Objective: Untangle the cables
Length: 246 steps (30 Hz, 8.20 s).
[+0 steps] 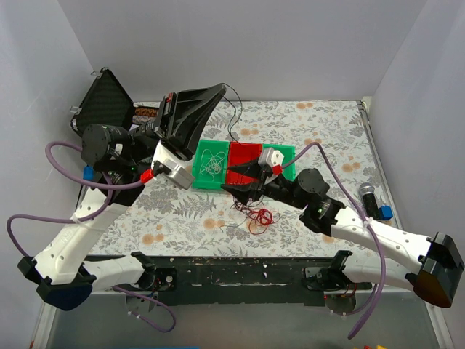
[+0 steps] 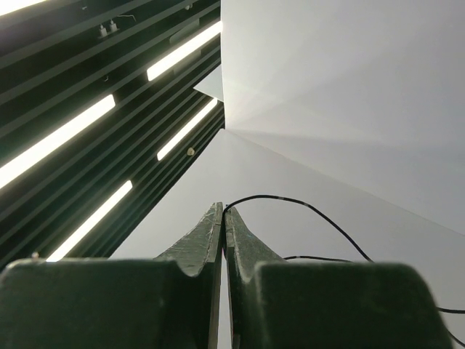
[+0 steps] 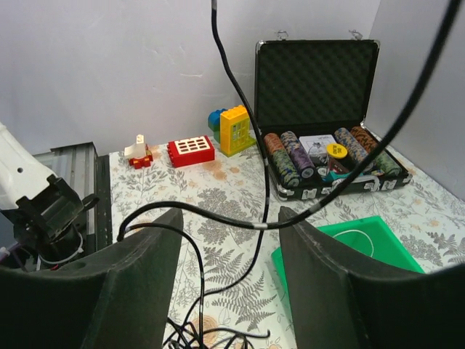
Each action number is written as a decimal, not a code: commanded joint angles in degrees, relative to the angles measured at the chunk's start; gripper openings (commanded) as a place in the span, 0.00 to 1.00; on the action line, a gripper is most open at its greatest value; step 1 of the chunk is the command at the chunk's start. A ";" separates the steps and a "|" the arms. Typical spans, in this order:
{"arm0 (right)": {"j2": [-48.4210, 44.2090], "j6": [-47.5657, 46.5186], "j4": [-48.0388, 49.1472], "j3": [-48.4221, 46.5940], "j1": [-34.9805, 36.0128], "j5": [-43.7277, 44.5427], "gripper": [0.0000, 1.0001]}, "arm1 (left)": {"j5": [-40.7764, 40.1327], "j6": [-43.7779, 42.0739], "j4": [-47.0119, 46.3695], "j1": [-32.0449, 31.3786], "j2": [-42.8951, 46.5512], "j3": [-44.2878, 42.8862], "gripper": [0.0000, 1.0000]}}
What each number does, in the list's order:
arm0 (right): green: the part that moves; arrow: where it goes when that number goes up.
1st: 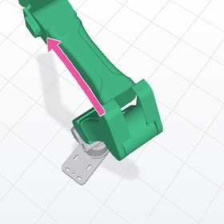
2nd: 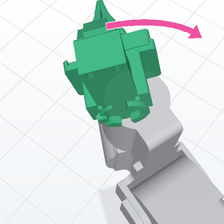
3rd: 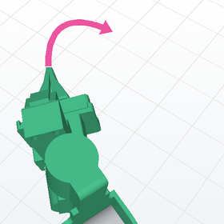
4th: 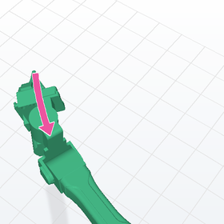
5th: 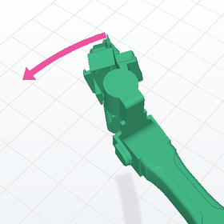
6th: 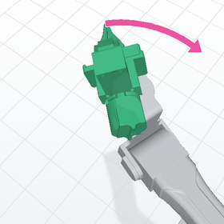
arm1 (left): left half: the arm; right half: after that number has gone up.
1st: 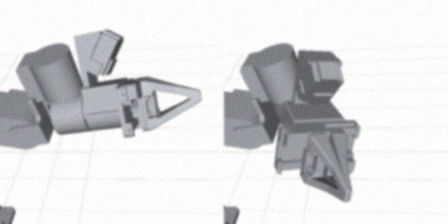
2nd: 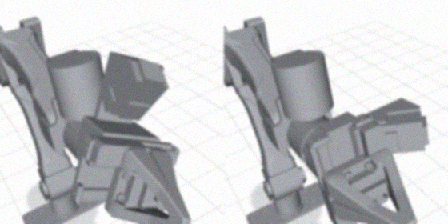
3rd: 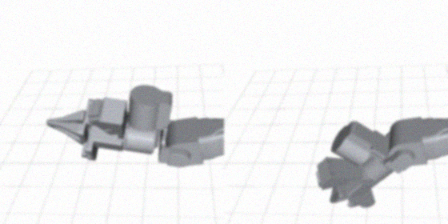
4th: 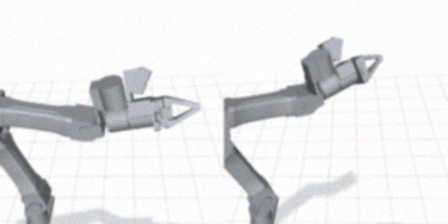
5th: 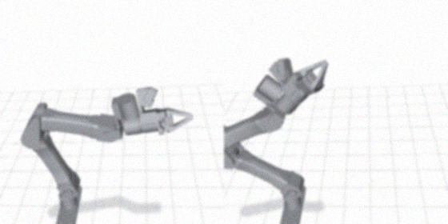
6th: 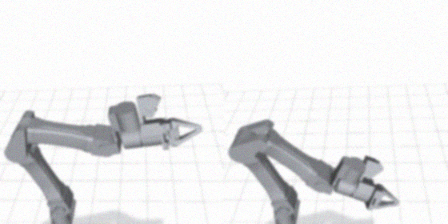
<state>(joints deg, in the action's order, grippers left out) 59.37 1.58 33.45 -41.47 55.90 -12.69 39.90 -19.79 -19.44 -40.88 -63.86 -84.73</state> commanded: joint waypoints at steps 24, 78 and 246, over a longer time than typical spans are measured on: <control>-6.91 -2.90 1.62 0.17 0.18 -1.98 0.55 | 0.00 -1.21 1.07 -1.22 -0.74 -0.61 0.00; 29.06 8.00 5.31 11.68 0.18 -3.57 0.09 | 2.11 -22.04 -8.25 -4.03 -21.85 -39.39 0.00; -25.97 11.51 -14.72 26.36 0.44 16.37 0.01 | -31.46 -12.20 -23.62 -2.18 -19.20 11.86 0.00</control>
<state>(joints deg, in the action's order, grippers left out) 36.88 12.10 22.28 -15.33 56.01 -2.96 10.44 -34.04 -40.29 -43.92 -82.72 -74.98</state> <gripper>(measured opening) 0.085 0.013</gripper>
